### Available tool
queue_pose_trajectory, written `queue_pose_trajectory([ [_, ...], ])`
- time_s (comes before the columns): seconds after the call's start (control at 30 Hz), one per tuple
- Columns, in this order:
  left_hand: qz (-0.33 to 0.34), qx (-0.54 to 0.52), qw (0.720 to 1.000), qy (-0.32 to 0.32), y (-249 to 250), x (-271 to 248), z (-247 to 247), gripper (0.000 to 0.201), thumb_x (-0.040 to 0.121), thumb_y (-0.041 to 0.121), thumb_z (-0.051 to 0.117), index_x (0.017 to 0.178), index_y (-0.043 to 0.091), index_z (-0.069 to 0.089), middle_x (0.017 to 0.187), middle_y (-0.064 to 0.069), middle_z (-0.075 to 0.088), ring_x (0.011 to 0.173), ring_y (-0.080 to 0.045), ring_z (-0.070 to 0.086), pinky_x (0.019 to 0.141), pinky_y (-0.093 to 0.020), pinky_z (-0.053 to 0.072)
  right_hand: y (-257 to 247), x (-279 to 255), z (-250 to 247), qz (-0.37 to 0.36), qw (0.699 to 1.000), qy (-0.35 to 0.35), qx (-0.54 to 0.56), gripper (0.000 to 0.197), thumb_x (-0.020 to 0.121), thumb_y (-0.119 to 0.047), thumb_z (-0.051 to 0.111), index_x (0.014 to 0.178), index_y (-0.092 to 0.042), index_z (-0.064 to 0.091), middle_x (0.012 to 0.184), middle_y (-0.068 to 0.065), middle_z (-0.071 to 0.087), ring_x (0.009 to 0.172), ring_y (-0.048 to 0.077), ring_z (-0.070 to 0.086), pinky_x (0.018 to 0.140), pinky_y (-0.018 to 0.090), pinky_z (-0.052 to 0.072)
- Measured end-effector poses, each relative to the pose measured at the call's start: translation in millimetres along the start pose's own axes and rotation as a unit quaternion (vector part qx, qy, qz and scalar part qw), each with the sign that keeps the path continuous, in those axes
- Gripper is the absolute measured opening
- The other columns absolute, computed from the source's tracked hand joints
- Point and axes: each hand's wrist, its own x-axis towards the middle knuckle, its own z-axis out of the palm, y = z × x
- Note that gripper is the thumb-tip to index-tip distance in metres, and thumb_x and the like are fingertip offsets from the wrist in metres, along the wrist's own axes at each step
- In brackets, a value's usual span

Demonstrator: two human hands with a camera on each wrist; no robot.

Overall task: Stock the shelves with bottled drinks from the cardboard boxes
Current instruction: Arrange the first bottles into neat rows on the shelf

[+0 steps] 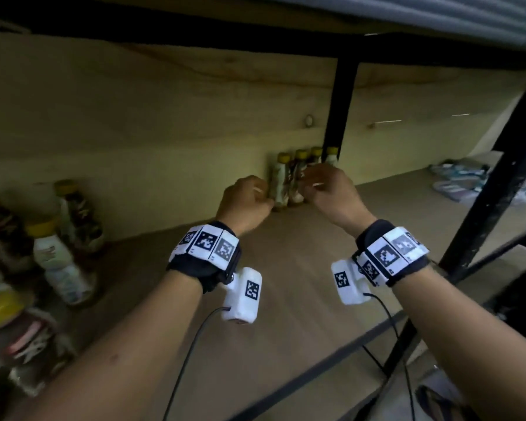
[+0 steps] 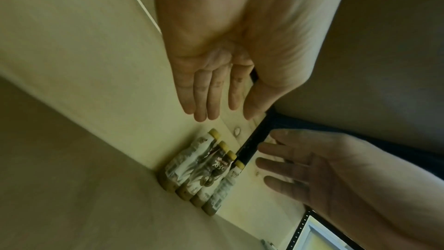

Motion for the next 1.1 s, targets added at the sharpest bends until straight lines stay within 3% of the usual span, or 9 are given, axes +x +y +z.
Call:
queue_pose_trajectory([
  [0.13, -0.048, 0.028, 0.997, -0.050, 4, 61, 38, 0.029, 0.077, 0.020, 0.065, 0.103, 0.006, 0.066, 0.106, -0.013, 0.068, 0.101, -0.031, 0.063, 0.087, -0.040, 0.053, 28, 52, -18, 0.007, 0.999, -0.032, 0.002, 0.013, 0.089, -0.011, 0.063, 0.088, 0.002, 0.063, 0.094, 0.016, 0.066, 0.089, 0.029, 0.061, 0.079, 0.042, 0.051],
  [0.23, -0.082, 0.023, 0.995, -0.050, 5, 100, 59, 0.036, 0.072, 0.033, 0.066, 0.097, 0.008, 0.064, 0.102, -0.010, 0.067, 0.095, -0.031, 0.064, 0.069, -0.030, 0.049, 47, 91, -5, 0.014, 0.996, -0.091, -0.004, 0.015, 0.086, -0.020, 0.062, 0.079, -0.021, 0.049, 0.089, 0.000, 0.051, 0.085, 0.018, 0.052, 0.067, 0.030, 0.041],
  [0.33, -0.120, -0.001, 0.993, -0.020, 6, 131, 77, 0.050, 0.087, 0.038, 0.062, 0.127, 0.010, 0.049, 0.122, -0.008, 0.057, 0.110, -0.033, 0.057, 0.082, -0.032, 0.046, 62, 129, 7, 0.034, 0.990, -0.105, 0.089, 0.041, 0.082, -0.029, 0.068, 0.115, -0.022, 0.046, 0.112, -0.004, 0.045, 0.099, 0.017, 0.049, 0.079, 0.034, 0.042],
  [0.47, -0.112, 0.041, 0.993, -0.025, 5, 155, 97, 0.062, 0.092, 0.037, 0.057, 0.143, 0.012, 0.031, 0.139, -0.016, 0.048, 0.122, -0.036, 0.051, 0.093, -0.037, 0.044, 75, 164, 23, 0.093, 0.980, -0.099, 0.145, 0.068, 0.093, -0.007, 0.056, 0.152, -0.012, 0.021, 0.149, 0.012, 0.034, 0.134, 0.027, 0.039, 0.102, 0.035, 0.039],
  [0.6, -0.096, 0.025, 0.995, 0.027, -1, 165, 102, 0.052, 0.091, 0.038, 0.059, 0.132, 0.012, 0.041, 0.129, -0.014, 0.057, 0.114, -0.035, 0.057, 0.089, -0.037, 0.047, 76, 174, 41, 0.070, 0.990, -0.103, -0.074, 0.055, 0.091, -0.008, 0.050, 0.144, -0.006, 0.037, 0.143, 0.018, 0.038, 0.132, 0.034, 0.035, 0.103, 0.039, 0.037],
  [0.7, -0.085, 0.018, 0.994, 0.066, -9, 160, 98, 0.036, 0.089, 0.030, 0.061, 0.119, 0.012, 0.050, 0.115, -0.008, 0.065, 0.105, -0.032, 0.061, 0.085, -0.035, 0.049, 79, 177, 47, 0.057, 0.972, -0.146, -0.174, 0.023, 0.095, -0.025, 0.049, 0.110, -0.009, 0.058, 0.121, 0.014, 0.050, 0.117, 0.033, 0.048, 0.086, 0.036, 0.035],
  [0.8, -0.098, 0.009, 0.990, 0.102, -22, 148, 82, 0.032, 0.089, 0.030, 0.061, 0.116, 0.014, 0.053, 0.111, -0.007, 0.066, 0.103, -0.031, 0.062, 0.088, -0.037, 0.050, 82, 176, 52, 0.081, 0.970, -0.158, -0.167, 0.048, 0.094, -0.032, 0.057, 0.132, -0.006, 0.040, 0.128, 0.019, 0.047, 0.111, 0.038, 0.051, 0.076, 0.037, 0.035],
  [0.93, -0.134, 0.035, 0.979, 0.151, -57, 121, 36, 0.030, 0.089, 0.032, 0.059, 0.112, 0.013, 0.053, 0.107, -0.007, 0.065, 0.100, -0.031, 0.062, 0.085, -0.035, 0.050, 62, 166, 67, 0.028, 0.977, -0.175, -0.117, 0.035, 0.092, -0.028, 0.060, 0.113, -0.007, 0.042, 0.098, 0.012, 0.049, 0.084, 0.029, 0.050, 0.068, 0.037, 0.042],
  [1.1, -0.189, 0.101, 0.951, 0.224, -93, 84, -33, 0.033, 0.093, 0.026, 0.054, 0.124, 0.016, 0.049, 0.116, -0.010, 0.064, 0.102, -0.033, 0.061, 0.082, -0.034, 0.047, 11, 152, 116, -0.002, 0.964, -0.262, 0.035, 0.047, 0.088, -0.030, 0.067, 0.123, -0.010, 0.043, 0.115, 0.012, 0.050, 0.104, 0.035, 0.058, 0.084, 0.051, 0.056],
])
